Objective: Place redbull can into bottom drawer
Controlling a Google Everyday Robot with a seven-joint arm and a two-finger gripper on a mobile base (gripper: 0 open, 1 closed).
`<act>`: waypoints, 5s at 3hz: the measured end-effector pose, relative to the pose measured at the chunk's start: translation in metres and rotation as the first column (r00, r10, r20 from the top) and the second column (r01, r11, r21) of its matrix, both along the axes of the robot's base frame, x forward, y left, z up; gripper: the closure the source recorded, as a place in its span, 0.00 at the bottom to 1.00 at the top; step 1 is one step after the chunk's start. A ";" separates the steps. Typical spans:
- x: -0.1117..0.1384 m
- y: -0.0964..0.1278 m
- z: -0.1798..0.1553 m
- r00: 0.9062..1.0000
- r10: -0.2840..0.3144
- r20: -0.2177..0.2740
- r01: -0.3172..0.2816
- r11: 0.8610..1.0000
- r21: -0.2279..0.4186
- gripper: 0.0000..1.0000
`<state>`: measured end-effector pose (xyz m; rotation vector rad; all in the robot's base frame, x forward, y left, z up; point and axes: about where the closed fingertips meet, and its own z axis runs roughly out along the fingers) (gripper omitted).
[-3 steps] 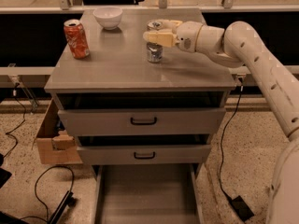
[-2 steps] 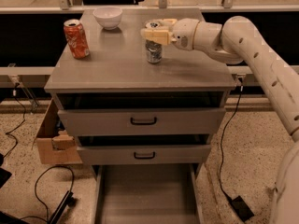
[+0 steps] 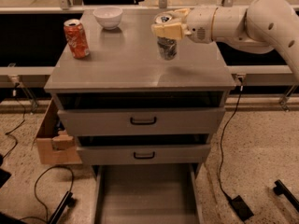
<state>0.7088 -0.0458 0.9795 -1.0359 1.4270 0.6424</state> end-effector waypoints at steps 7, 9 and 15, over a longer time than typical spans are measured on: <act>-0.196 -0.062 -0.207 0.978 -0.144 -0.148 0.164 0.977 0.134 1.00; -0.220 0.002 -0.293 0.995 0.068 -0.078 -0.055 0.986 0.159 1.00; -0.195 0.152 -0.598 0.938 0.295 -0.179 -0.250 0.938 0.239 1.00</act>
Offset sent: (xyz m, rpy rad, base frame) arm -0.1389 -0.0543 0.0090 0.1097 -0.0058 -0.1597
